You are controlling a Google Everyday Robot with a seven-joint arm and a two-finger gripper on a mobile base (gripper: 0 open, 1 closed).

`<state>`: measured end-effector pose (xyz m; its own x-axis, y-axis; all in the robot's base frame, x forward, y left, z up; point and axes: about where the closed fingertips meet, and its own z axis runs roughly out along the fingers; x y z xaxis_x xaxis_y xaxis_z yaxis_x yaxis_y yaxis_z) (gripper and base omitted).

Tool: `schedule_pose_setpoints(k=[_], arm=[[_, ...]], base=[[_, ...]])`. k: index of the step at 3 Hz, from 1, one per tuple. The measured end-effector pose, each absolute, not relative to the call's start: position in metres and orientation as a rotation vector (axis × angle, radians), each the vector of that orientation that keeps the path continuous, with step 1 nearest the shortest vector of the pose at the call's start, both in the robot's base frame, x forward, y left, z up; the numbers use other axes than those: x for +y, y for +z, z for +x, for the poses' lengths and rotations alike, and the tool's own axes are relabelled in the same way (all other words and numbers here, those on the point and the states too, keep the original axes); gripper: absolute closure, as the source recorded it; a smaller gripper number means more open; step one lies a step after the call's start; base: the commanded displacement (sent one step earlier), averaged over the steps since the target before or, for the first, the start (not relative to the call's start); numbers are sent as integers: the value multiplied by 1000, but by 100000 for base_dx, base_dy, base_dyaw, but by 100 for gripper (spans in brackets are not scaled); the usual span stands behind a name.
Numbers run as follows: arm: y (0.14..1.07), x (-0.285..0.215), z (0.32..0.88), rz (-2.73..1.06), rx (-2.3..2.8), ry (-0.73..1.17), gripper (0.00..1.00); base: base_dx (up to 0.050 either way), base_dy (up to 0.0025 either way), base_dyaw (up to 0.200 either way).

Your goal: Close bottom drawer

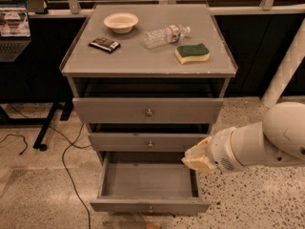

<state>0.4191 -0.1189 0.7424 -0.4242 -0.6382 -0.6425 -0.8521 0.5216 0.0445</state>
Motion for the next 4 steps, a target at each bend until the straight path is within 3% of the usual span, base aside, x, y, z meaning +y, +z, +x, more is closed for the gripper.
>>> schedule_pose_setpoints(k=[1,2,4], arm=[[742,-119,419,-1208,2198,495,88],[741,-118,418,-1204,2200,499,100],[638,-172,401,-962,2462,373,100]], base=[[0,0,0],[0,0,0],[0,0,0]])
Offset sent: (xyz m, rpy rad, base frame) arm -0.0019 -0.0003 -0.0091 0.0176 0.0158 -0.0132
